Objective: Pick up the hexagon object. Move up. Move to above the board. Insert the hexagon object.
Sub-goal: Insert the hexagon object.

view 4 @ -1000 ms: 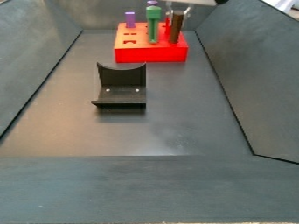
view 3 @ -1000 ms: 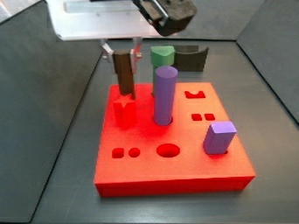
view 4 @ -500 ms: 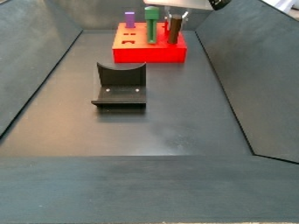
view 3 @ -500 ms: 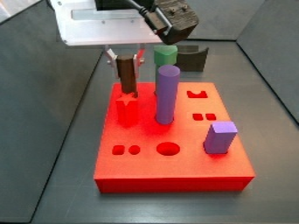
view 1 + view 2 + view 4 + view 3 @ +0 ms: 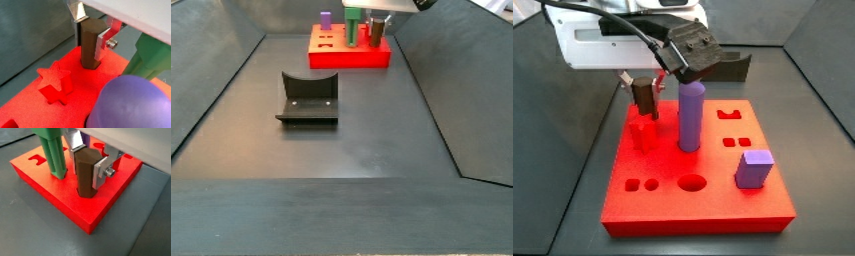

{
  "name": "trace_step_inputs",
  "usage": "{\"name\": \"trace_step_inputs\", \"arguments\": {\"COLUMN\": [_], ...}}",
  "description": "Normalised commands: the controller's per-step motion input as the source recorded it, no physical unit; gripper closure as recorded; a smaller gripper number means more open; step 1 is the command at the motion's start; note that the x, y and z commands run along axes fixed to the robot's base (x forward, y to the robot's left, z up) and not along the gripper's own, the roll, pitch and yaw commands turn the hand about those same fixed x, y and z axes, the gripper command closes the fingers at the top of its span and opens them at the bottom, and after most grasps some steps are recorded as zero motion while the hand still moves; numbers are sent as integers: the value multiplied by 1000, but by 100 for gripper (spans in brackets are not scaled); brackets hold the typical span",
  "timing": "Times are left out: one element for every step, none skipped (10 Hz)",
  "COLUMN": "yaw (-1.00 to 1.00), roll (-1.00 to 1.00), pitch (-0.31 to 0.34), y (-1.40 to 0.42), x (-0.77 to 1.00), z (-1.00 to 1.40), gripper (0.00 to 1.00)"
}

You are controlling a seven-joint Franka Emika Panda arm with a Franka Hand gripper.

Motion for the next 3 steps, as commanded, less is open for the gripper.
{"name": "trace_step_inputs", "arguments": {"yaw": [0,0,0], "roll": [141,0,0], "pitch": [-83,-4,0], "y": [-120,0,0], "x": [-189,0,0], "z": [-194,0,0], "gripper": [100,100,100]}}
